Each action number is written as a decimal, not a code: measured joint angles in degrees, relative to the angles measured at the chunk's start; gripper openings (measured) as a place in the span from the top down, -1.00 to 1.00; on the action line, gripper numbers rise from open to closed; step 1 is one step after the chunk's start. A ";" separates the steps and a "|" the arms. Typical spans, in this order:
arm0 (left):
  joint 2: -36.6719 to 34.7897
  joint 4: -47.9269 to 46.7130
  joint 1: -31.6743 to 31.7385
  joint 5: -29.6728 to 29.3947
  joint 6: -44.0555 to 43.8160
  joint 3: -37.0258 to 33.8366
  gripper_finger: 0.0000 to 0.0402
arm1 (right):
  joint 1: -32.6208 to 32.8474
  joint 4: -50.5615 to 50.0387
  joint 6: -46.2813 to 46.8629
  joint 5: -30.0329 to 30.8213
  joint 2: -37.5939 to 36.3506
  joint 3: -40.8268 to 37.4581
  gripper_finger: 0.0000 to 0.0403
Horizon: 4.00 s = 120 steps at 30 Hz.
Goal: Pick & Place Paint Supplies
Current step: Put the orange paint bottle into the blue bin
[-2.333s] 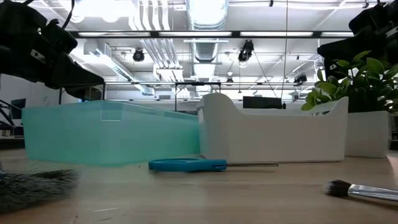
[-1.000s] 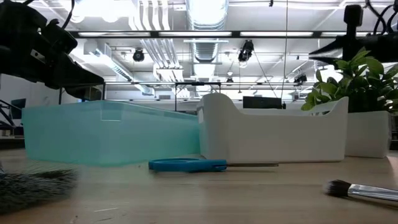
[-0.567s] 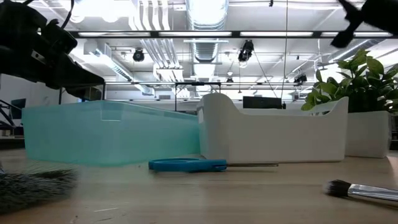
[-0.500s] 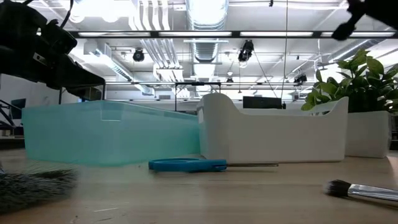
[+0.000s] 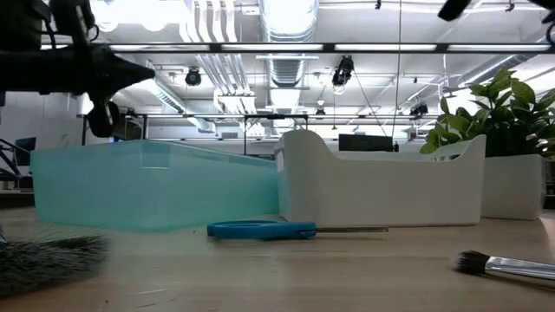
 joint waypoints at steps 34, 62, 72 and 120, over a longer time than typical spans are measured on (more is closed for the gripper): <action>32.32 -26.30 -0.37 6.58 52.67 74.79 0.05 | 0.02 -86.07 -20.50 3.48 22.36 64.11 0.84; 50.77 -71.69 -0.37 -14.11 67.06 112.45 0.03 | -0.69 -120.62 -31.24 4.47 48.90 96.53 -0.16; 53.25 -58.38 -0.37 -16.40 85.79 112.53 0.03 | -7.15 -134.38 -29.46 5.00 61.46 114.60 -0.16; 61.94 -73.74 -0.35 -26.10 69.39 116.58 0.04 | -23.15 -97.69 -73.89 -16.06 54.76 40.87 -0.16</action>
